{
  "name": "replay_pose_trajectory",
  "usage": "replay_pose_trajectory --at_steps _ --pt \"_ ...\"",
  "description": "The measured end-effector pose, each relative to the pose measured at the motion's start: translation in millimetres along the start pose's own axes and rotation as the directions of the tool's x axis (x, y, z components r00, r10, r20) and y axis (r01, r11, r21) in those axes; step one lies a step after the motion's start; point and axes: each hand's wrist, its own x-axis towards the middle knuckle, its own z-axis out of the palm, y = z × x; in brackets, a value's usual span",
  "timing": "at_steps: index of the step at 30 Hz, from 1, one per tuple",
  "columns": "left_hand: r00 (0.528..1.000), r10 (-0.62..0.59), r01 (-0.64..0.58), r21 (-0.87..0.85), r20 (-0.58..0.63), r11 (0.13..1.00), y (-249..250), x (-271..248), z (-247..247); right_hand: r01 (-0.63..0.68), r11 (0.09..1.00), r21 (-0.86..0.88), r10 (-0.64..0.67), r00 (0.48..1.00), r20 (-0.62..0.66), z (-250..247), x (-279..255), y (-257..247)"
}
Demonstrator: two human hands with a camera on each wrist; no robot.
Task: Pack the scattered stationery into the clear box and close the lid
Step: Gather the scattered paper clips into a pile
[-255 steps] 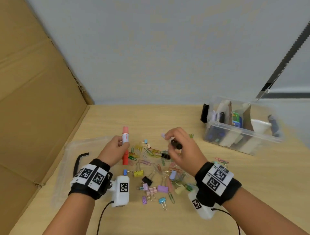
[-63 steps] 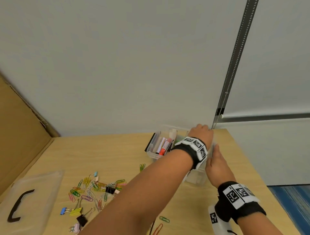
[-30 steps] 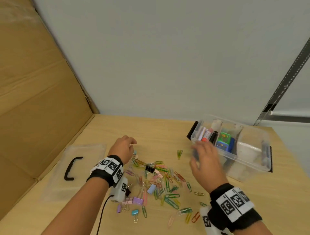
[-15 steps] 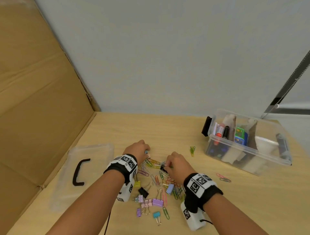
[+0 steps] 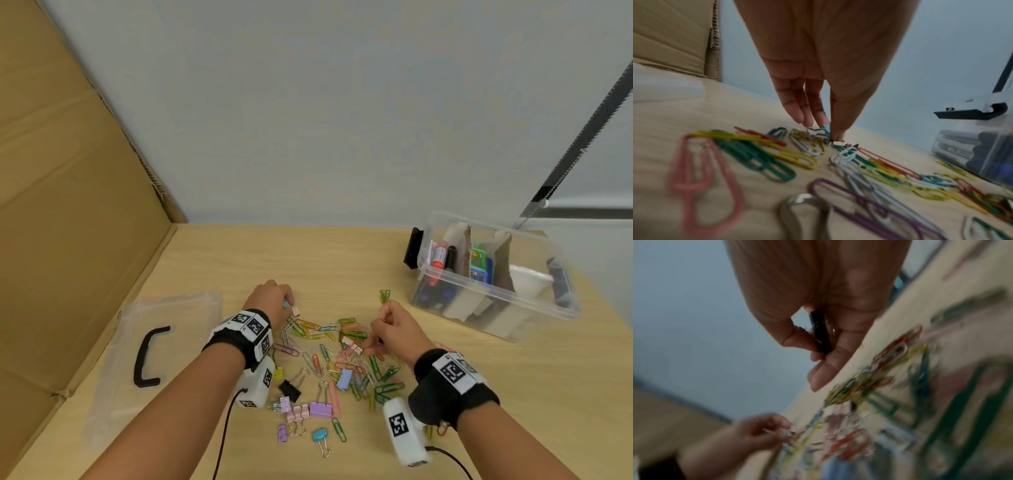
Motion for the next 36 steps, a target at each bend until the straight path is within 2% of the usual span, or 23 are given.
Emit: replay_pose_trajectory --at_steps 1,2,4,7,9,10,13,17,21,30,36 --pt "1.000 -0.004 0.004 -0.042 -0.008 0.999 -0.1 -1.0 -1.0 0.055 0.976 -0.212 -0.053 0.998 0.018 -2.4 -0.3 1.7" --pt "1.000 -0.015 0.012 -0.100 -0.027 0.995 0.3 -2.2 -2.5 0.140 0.894 -0.425 -0.121 0.990 0.072 -4.6 -0.6 2.4" --pt "0.995 -0.056 0.037 -0.234 -0.078 0.972 2.0 -5.6 -6.9 0.314 0.651 -0.691 -0.192 0.949 0.250 -5.0 -1.8 3.8" --pt "0.994 -0.089 0.059 -0.357 -0.067 0.932 4.3 -8.3 -11.7 0.429 0.409 -0.805 -0.181 0.903 0.389 1.5 -0.4 2.6" --pt "0.997 -0.066 0.050 -0.341 -0.034 0.939 6.0 -9.0 -11.5 0.447 0.305 -0.841 -0.172 0.894 0.413 6.4 2.6 3.2" --pt "0.998 -0.056 0.046 -0.312 -0.021 0.949 6.5 -8.8 -10.1 0.445 0.282 -0.850 -0.166 0.895 0.413 8.5 4.1 3.4" --pt "0.999 -0.048 0.053 -0.230 0.027 0.972 8.5 -9.0 -3.7 0.417 0.295 -0.860 -0.148 0.909 0.390 11.9 7.3 4.2" --pt "0.990 -0.049 0.063 -0.113 0.129 0.992 11.2 -5.3 5.7 0.362 0.401 -0.842 -0.127 0.932 0.340 12.5 7.8 7.9" --pt "0.993 -0.019 0.028 -0.073 0.119 0.997 13.9 -3.4 10.8 0.315 0.469 -0.825 -0.122 0.948 0.292 12.2 6.8 14.3" --pt "0.995 -0.041 0.047 -0.066 0.095 0.997 11.2 -6.5 7.3 0.336 0.411 -0.847 -0.160 0.942 0.296 5.4 0.6 19.6" --pt "0.998 -0.044 0.048 -0.144 0.033 0.988 10.6 -15.6 0.6 0.347 0.454 -0.820 -0.166 0.938 0.305 -2.0 -3.3 15.0"
